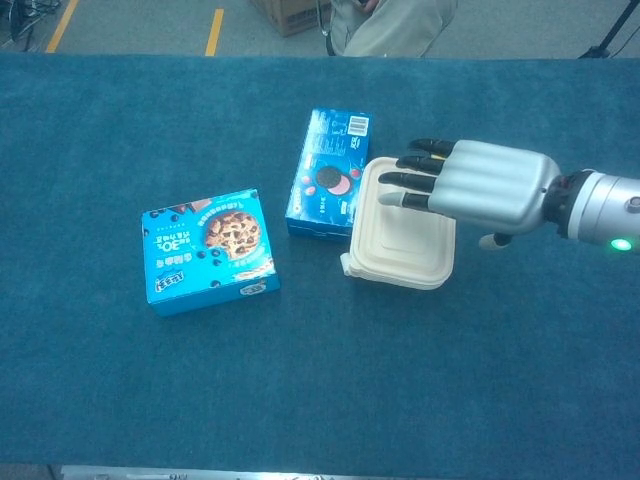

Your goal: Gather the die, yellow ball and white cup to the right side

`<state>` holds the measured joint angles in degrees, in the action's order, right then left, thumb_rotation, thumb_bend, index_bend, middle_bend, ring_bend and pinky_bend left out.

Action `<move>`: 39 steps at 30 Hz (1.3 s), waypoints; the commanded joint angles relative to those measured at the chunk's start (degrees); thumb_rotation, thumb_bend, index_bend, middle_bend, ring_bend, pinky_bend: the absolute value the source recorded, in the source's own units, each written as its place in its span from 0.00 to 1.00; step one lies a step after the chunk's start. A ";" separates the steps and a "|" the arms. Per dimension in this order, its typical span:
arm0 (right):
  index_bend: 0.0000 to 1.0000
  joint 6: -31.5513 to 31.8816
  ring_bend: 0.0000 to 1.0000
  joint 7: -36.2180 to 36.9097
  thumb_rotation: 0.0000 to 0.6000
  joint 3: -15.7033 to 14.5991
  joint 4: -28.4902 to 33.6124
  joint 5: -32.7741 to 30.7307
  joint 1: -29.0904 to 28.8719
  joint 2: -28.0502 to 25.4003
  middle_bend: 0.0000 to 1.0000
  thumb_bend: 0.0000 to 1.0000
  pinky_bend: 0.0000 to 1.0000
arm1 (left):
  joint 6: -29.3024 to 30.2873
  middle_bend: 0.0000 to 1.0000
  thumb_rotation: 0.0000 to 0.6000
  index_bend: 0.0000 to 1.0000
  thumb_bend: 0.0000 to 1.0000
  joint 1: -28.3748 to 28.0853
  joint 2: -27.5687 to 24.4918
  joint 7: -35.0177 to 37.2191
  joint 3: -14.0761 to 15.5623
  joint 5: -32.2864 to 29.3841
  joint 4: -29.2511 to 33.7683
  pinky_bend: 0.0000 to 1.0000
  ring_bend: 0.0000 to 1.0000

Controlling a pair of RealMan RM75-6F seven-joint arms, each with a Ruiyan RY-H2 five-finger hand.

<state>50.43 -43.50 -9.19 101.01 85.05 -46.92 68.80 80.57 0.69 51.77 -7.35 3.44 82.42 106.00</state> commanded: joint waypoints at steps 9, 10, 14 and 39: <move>0.00 3.16 0.00 -1.31 1.00 1.74 -5.15 2.90 3.27 5.48 0.00 0.00 0.03 | -0.49 0.38 0.84 0.33 0.29 -0.32 -0.15 0.20 0.08 -0.19 0.16 0.19 0.33; 0.00 3.07 0.00 -1.30 1.00 1.94 -5.31 2.85 3.42 5.83 0.00 0.00 0.03 | -0.62 0.38 0.84 0.33 0.29 -0.36 -0.18 0.23 0.13 -0.23 0.17 0.19 0.33; 0.00 2.29 0.00 -1.88 1.00 2.35 -6.08 2.83 3.61 6.82 0.00 0.00 0.03 | -0.90 0.38 0.84 0.33 0.29 -0.44 -0.29 0.41 0.24 -0.39 0.24 0.19 0.33; 0.00 4.85 0.00 -4.16 1.00 5.32 -11.24 5.45 5.94 13.35 0.00 0.00 0.03 | -1.40 0.38 0.84 0.33 0.29 -0.53 -0.55 1.06 0.65 -0.67 0.19 0.18 0.33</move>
<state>55.09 -47.66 -4.01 89.95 90.34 -41.08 81.96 79.17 0.16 51.22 -6.28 4.10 81.75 106.19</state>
